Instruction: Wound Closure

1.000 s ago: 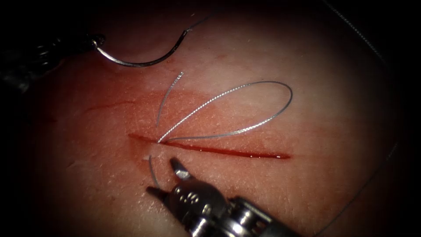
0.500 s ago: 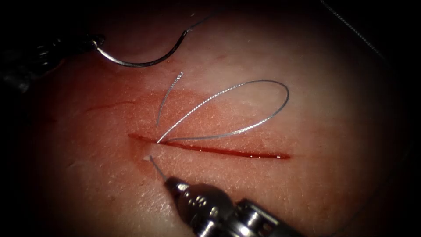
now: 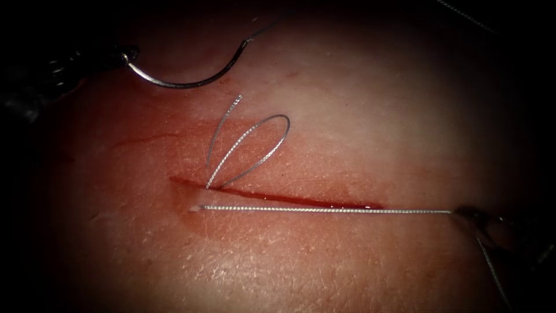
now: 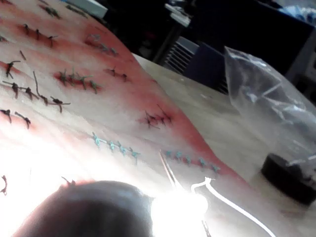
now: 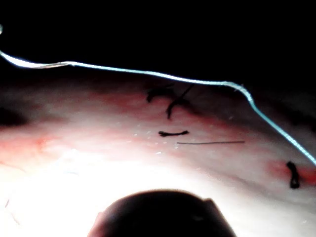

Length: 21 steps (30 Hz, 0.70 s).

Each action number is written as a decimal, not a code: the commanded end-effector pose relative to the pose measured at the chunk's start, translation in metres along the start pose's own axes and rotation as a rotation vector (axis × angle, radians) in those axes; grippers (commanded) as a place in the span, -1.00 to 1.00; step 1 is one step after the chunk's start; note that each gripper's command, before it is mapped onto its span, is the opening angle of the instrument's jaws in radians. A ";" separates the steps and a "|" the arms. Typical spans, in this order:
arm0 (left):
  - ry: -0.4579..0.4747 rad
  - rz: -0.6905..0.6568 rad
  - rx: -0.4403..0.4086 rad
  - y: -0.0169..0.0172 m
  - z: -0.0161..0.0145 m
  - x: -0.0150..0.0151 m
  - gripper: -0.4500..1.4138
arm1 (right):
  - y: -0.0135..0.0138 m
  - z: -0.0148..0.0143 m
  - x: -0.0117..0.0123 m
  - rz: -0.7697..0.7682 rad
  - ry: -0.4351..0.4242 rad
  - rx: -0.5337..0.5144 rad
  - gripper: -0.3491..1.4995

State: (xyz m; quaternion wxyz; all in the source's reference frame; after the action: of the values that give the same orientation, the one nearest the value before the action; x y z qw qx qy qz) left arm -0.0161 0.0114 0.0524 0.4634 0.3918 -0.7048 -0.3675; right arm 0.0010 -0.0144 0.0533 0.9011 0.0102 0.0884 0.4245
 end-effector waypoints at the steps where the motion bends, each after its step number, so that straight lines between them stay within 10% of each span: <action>1: -0.004 0.008 0.006 -0.0002 0.0006 -0.0013 -1.00 | 0.0040 -0.0012 -0.0004 0.018 0.003 -0.026 -1.00; 7: -0.003 0.008 0.006 -0.0002 0.0007 -0.0013 -1.00 | 0.0119 -0.0019 -0.0064 0.054 0.000 -0.077 -1.00; 21: -0.003 0.008 0.006 -0.0002 0.0007 -0.0013 -1.00 | 0.0202 -0.0035 -0.0138 0.157 -0.020 -0.147 -1.00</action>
State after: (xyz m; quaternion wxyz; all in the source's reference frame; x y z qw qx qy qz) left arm -0.0161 0.0115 0.0524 0.4632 0.3919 -0.7051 -0.3670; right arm -0.0251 -0.0136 0.0542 0.8621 -0.0440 0.0412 0.5032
